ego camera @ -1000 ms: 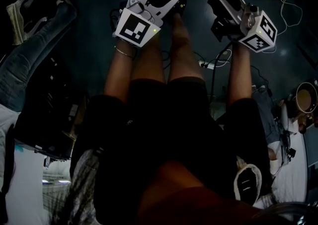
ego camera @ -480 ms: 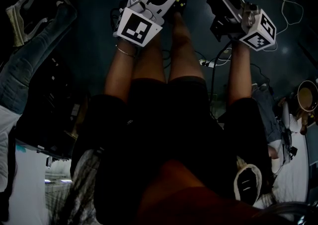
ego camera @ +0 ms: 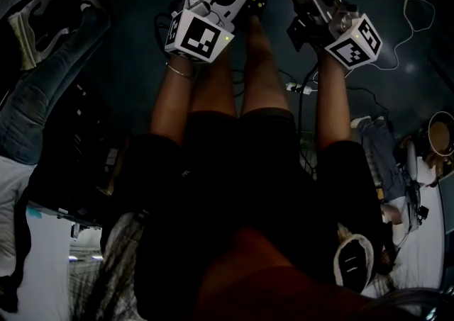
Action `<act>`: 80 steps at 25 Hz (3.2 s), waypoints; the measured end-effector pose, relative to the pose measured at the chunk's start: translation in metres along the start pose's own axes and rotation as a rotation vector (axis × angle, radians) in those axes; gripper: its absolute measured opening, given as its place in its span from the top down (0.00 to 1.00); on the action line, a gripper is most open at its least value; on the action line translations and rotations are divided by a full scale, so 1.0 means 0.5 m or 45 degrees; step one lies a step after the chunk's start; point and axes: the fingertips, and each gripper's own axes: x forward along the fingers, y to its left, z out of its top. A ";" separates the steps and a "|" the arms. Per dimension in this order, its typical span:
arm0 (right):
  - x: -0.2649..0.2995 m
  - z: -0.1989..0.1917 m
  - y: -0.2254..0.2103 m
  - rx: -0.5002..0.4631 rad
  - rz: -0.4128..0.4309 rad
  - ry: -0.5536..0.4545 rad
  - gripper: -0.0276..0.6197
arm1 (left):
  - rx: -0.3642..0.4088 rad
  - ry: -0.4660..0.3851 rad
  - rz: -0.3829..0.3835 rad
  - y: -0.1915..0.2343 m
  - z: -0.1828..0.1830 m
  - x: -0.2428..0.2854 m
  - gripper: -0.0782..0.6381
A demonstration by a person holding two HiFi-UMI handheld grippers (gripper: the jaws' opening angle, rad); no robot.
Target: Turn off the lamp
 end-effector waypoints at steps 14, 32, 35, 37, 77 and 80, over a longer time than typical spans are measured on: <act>0.002 -0.039 -0.002 0.031 0.000 0.025 0.70 | -0.066 0.005 -0.002 -0.003 -0.004 0.007 0.86; 0.013 -0.058 -0.002 0.001 -0.013 0.054 0.83 | -0.080 0.001 -0.003 -0.001 0.002 0.005 0.86; 0.013 -0.060 -0.004 0.010 -0.017 0.053 0.83 | -0.080 0.007 -0.007 -0.002 0.000 0.004 0.86; 0.013 -0.062 -0.005 0.016 -0.020 0.054 0.83 | -0.080 0.009 -0.008 -0.003 -0.002 0.003 0.86; 0.022 -0.107 -0.029 -0.130 -0.147 0.214 0.86 | -0.118 0.088 0.015 0.001 -0.048 0.009 0.86; 0.032 -0.118 -0.042 -0.156 -0.190 0.238 0.86 | -0.131 0.125 0.061 0.011 -0.065 0.005 0.86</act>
